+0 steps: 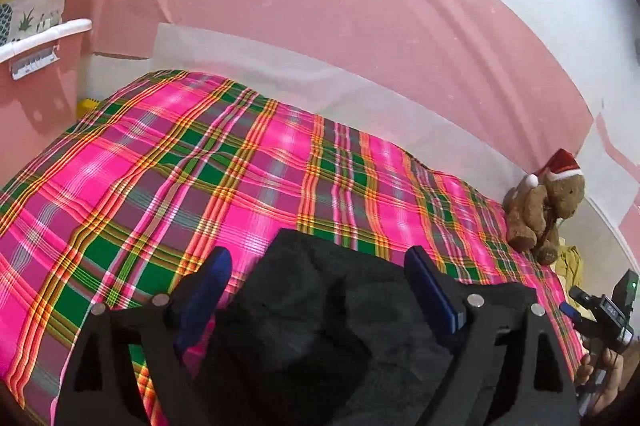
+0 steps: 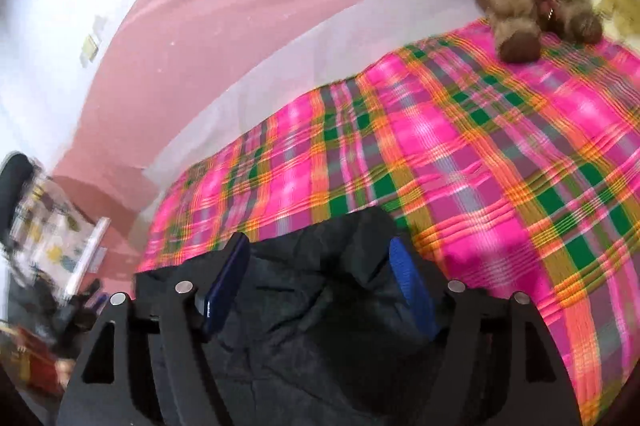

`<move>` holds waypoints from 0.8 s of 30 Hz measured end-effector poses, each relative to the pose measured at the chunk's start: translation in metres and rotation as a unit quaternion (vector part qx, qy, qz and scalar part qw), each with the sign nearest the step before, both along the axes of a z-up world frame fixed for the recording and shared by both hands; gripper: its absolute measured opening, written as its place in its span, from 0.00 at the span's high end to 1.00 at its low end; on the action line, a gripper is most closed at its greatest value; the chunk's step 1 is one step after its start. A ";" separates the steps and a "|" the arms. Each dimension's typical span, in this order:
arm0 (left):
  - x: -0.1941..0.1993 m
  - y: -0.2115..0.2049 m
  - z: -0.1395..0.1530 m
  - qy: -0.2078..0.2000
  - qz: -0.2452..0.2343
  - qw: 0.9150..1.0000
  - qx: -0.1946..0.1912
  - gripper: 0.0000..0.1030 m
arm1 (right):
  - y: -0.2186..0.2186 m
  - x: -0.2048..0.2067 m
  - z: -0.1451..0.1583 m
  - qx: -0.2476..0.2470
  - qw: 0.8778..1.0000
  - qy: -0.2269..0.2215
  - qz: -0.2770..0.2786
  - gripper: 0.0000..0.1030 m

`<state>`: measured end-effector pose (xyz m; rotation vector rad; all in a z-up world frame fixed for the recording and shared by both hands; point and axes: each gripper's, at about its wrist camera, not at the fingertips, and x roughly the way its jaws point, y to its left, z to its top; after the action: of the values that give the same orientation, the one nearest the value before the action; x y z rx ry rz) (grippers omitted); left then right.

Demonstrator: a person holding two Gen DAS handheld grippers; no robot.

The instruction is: Fold large clothes

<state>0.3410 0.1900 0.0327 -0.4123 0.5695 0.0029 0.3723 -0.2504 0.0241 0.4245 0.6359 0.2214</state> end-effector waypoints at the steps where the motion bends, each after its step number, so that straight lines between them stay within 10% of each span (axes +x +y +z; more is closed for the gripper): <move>1: -0.003 -0.006 0.002 -0.002 -0.012 1.000 0.001 0.13 | 0.005 -0.004 0.003 -0.016 1.000 -0.004 0.000 0.30; 8: -0.004 -0.090 -0.014 0.024 -0.133 0.988 0.080 0.13 | 0.082 -0.018 -0.016 -0.153 0.984 0.020 0.094 0.30; 13: 0.038 -0.109 -0.057 0.095 -0.129 0.982 0.099 0.13 | 0.103 0.016 -0.054 -0.228 0.965 0.078 0.100 0.30; 24: 0.082 -0.117 -0.088 0.138 -0.114 0.973 0.145 0.11 | 0.095 0.071 -0.091 -0.232 0.956 0.155 0.085 0.28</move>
<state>0.4225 0.0730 -0.0555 -0.0590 0.8760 -0.0781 0.4436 -0.1555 -0.0669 -0.0539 1.0073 0.1618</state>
